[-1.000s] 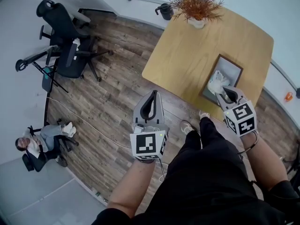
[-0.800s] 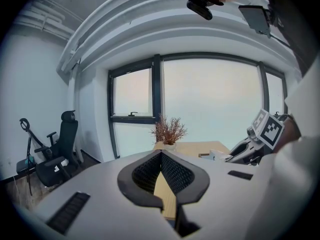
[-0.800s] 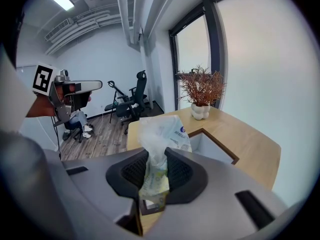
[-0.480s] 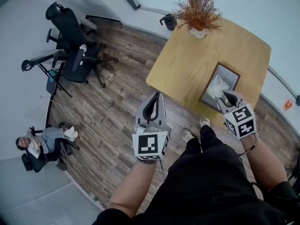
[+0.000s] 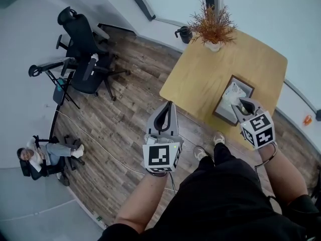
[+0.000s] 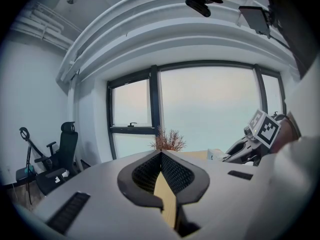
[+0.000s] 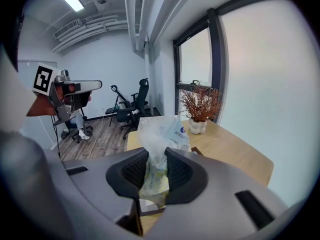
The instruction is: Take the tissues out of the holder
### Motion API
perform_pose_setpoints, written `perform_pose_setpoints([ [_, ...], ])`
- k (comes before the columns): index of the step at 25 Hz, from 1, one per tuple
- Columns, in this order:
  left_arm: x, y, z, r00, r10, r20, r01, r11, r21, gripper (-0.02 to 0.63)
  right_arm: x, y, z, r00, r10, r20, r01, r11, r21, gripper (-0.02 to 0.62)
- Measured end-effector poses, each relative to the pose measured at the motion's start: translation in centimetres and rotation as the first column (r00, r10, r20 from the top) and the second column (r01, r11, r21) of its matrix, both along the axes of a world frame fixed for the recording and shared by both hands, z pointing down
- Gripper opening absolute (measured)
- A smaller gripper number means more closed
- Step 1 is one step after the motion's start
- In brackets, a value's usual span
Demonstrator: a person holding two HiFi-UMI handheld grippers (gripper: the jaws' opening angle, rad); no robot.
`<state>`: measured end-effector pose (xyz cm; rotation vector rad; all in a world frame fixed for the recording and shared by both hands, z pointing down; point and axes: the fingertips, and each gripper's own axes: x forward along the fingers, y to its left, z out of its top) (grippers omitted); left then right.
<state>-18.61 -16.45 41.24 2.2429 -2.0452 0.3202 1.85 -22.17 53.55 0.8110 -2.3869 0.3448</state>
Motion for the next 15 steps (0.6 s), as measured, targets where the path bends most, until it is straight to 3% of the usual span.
perform_pose_setpoints([
  [15, -1.4, 0.7, -4.7, 0.999, -0.032, 0.005, 0.032, 0.996, 0.082, 0.005, 0.2, -0.8, -4.1, 0.999, 0.021, 0.033, -0.023, 0.998, 0.062, 0.078],
])
